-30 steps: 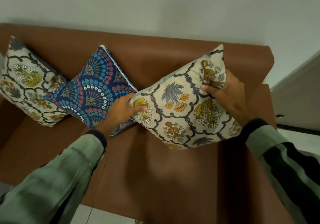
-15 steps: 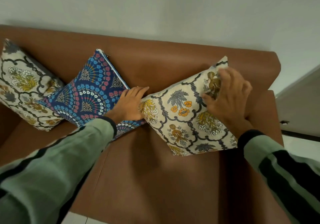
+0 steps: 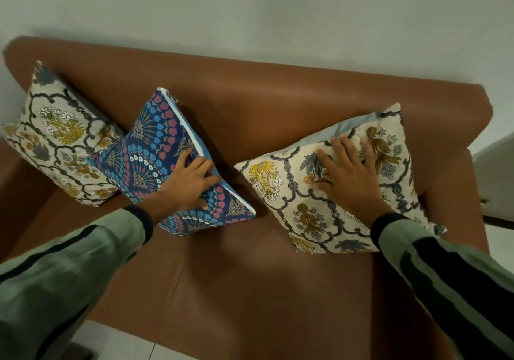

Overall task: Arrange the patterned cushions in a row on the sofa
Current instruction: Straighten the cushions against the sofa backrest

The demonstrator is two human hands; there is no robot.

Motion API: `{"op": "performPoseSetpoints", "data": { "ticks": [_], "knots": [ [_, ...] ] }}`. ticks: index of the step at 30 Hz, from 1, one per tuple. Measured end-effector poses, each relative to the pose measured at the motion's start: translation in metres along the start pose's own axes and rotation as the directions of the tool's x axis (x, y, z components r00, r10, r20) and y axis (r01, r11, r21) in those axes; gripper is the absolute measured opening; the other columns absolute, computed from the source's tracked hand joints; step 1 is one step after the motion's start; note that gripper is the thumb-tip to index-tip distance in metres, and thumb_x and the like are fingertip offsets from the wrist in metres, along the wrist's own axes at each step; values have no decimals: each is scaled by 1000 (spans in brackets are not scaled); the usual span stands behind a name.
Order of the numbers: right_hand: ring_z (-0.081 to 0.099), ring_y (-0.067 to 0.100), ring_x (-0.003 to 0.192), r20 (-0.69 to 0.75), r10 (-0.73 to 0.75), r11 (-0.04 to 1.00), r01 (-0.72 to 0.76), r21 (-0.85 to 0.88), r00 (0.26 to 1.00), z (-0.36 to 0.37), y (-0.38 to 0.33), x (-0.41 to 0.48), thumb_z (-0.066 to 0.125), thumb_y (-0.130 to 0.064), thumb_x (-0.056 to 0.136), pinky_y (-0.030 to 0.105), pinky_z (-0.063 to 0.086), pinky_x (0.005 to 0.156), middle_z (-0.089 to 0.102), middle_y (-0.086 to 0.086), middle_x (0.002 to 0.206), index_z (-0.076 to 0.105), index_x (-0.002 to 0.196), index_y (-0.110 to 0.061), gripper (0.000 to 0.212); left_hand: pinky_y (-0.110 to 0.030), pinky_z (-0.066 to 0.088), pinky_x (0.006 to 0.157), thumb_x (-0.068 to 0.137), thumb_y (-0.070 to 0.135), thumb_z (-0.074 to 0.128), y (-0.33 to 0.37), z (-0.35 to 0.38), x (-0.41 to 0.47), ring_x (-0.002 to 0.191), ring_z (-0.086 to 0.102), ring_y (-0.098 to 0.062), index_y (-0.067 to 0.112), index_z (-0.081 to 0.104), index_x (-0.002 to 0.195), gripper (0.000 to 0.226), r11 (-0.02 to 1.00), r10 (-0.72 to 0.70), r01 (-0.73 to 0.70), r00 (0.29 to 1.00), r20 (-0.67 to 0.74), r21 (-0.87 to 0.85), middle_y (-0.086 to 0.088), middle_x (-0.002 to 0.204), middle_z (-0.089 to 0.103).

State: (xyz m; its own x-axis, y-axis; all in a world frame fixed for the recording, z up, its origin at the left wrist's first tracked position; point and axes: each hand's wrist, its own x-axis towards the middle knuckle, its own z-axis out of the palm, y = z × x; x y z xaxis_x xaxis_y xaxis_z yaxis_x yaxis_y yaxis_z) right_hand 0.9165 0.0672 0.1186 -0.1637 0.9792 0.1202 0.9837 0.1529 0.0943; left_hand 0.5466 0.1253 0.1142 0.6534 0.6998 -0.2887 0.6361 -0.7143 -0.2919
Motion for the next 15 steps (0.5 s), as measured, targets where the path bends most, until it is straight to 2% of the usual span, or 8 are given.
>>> {"op": "performPoseSetpoints", "data": {
  "ticks": [3, 6, 9, 11, 13, 15],
  "knots": [
    [32, 36, 138, 28, -35, 999, 35, 7, 999, 5, -12, 6, 69, -57, 70, 54, 1, 114, 47, 17, 141, 51, 129, -19, 72, -64, 20, 105, 64, 57, 81, -15, -7, 10, 119, 43, -35, 28, 66, 116, 61, 999, -11, 8, 997, -74, -46, -11, 117, 52],
    [31, 36, 138, 77, -76, 997, 76, 1, 994, 10, -18, 9, 65, -60, 72, 56, 3, 114, 48, 17, 141, 50, 130, -20, 72, -61, 19, 108, 75, 59, 71, -25, -14, 30, 128, 32, -33, 30, 64, 121, 55, 997, -58, 54, 997, -54, -61, -10, 128, 45],
    [32, 37, 138, 107, -118, 993, 120, -13, 987, 15, -15, 11, 51, -68, 77, 57, 5, 114, 48, 16, 140, 51, 130, -21, 71, -58, 20, 110, 78, 58, 68, -32, -14, 47, 134, 27, -32, 29, 63, 124, 54, 993, -76, 72, 996, -44, -90, -10, 134, 42],
    [30, 35, 139, 124, -128, 990, 134, -37, 984, 15, -14, 12, 44, -71, 76, 58, 5, 115, 47, 15, 142, 49, 132, -22, 74, -57, 17, 112, 82, 56, 66, -29, -14, 56, 138, 23, -32, 30, 59, 129, 54, 992, -87, 85, 996, -26, -91, -10, 139, 40],
    [28, 35, 140, 118, -109, 990, 119, -73, 987, 11, -19, 12, 44, -71, 76, 58, 6, 114, 46, 14, 143, 45, 134, -22, 76, -58, 10, 116, 86, 55, 61, -23, -11, 55, 145, 15, -32, 31, 48, 139, 60, 992, -102, 100, 994, -33, -73, -12, 149, 34],
    [27, 35, 140, 67, -80, 992, 86, -88, 995, 5, -31, 11, 46, -66, 79, 60, 5, 113, 44, 16, 145, 44, 136, -19, 74, -61, 7, 117, 90, 56, 55, -18, -4, 43, 148, 11, -32, 30, 36, 148, 66, 989, -134, 125, 985, -111, -83, -14, 156, 29]
  ]
}}
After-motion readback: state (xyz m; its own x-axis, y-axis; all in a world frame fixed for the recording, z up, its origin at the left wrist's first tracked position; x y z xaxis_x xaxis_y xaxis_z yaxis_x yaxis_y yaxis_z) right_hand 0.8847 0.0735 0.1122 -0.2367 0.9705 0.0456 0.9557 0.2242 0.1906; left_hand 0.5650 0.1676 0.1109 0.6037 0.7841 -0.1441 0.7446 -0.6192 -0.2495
